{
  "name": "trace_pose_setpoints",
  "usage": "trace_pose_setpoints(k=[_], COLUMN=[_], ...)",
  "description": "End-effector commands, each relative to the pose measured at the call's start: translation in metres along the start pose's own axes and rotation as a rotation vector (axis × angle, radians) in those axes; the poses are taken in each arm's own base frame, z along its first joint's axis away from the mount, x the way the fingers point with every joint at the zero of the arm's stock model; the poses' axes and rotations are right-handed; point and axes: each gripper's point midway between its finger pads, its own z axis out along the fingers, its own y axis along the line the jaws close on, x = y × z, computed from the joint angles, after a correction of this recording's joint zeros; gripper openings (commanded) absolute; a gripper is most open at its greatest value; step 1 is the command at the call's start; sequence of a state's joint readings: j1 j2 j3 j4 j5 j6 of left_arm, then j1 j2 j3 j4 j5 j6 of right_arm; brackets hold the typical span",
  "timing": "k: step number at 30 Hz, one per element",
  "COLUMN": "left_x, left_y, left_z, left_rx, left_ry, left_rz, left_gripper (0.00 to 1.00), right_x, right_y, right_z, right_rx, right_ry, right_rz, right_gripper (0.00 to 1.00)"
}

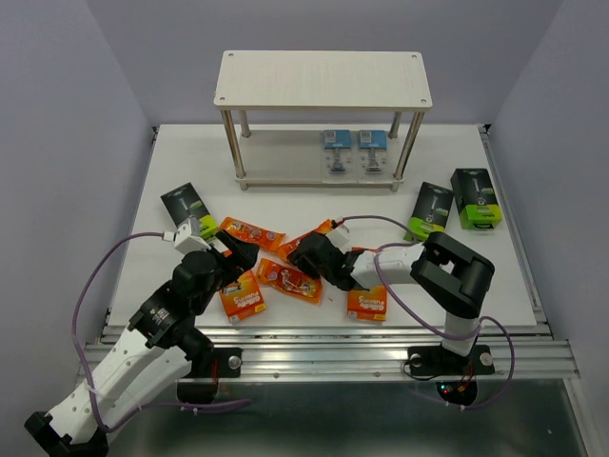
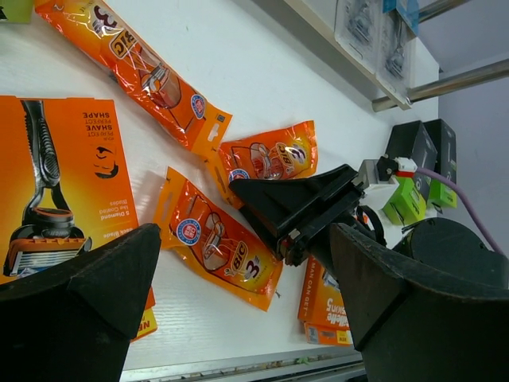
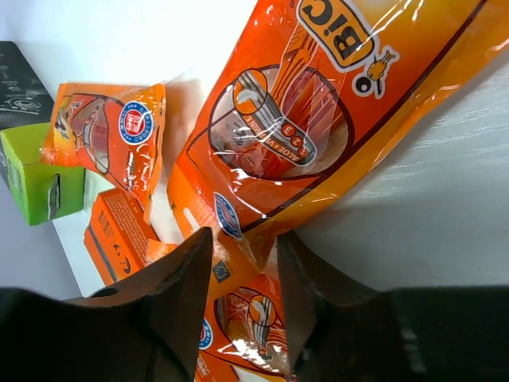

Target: Place and organize the shaving razors onto the shelf

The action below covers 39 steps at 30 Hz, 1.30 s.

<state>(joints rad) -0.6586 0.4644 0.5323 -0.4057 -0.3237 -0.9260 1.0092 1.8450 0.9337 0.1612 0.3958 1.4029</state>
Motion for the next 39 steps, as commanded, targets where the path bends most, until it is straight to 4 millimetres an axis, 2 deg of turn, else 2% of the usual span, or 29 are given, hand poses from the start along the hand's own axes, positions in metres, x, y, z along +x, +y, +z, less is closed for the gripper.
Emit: trace_pose_setpoints(k=[1, 6, 9, 12, 14, 18, 22, 23, 24, 25, 26, 29, 36, 37, 39], left_x=[-0.012, -0.014, -0.015, -0.015, -0.015, -0.017, -0.017, -0.018, -0.018, -0.019, -0.020, -0.023, -0.027, -0.028, -0.028], left_y=[-0.002, -0.002, -0.003, -0.001, -0.001, -0.002, -0.002, -0.002, -0.002, -0.002, -0.002, -0.001, -0.002, -0.002, -0.002], left_z=[-0.004, -0.004, -0.005, -0.005, -0.005, -0.006, -0.006, -0.006, -0.006, -0.006, -0.006, -0.007, -0.010, -0.011, -0.011], left_rx=[0.003, -0.001, 0.000, -0.005, -0.006, -0.006, -0.008, -0.010, -0.013, -0.015, -0.017, -0.025, -0.033, -0.033, -0.035], left_ry=[-0.048, -0.052, -0.055, -0.055, -0.055, -0.060, -0.061, -0.063, -0.065, -0.065, -0.069, -0.077, -0.088, -0.092, -0.093], left_rz=[-0.011, -0.010, -0.013, -0.011, -0.012, -0.013, -0.012, -0.011, -0.011, -0.010, -0.010, -0.010, -0.012, -0.015, -0.013], left_gripper=[0.99, 0.99, 0.99, 0.99, 0.99, 0.99, 0.99, 0.99, 0.99, 0.99, 0.99, 0.99, 0.99, 0.99, 0.99], right_x=[0.011, 0.013, 0.005, -0.006, -0.010, -0.021, -0.039, -0.041, -0.043, -0.048, -0.047, -0.046, -0.063, -0.074, -0.087], right_y=[-0.063, -0.070, -0.071, -0.069, -0.066, -0.051, -0.011, -0.011, -0.004, 0.011, 0.014, 0.026, 0.049, 0.047, 0.061], right_z=[0.010, 0.014, 0.010, 0.005, 0.002, -0.005, -0.022, -0.026, -0.031, -0.040, -0.044, -0.056, -0.057, -0.050, -0.048], right_rx=[0.182, 0.201, 0.200, 0.189, 0.181, 0.141, 0.016, -0.007, -0.039, -0.095, -0.129, -0.220, -0.398, -0.418, -0.462], right_ry=[0.005, 0.021, -0.012, -0.054, -0.070, -0.091, -0.126, -0.119, -0.123, -0.137, -0.112, -0.065, 0.036, 0.059, 0.043], right_rz=[-0.063, -0.070, -0.079, -0.093, -0.115, -0.245, -0.455, -0.571, -0.616, -0.637, -0.730, -0.854, -1.017, -1.022, -1.062], right_gripper=[0.41, 0.26, 0.17, 0.12, 0.01, 0.01, 0.01, 0.01, 0.01, 0.01, 0.01, 0.01, 0.01, 0.01, 0.01])
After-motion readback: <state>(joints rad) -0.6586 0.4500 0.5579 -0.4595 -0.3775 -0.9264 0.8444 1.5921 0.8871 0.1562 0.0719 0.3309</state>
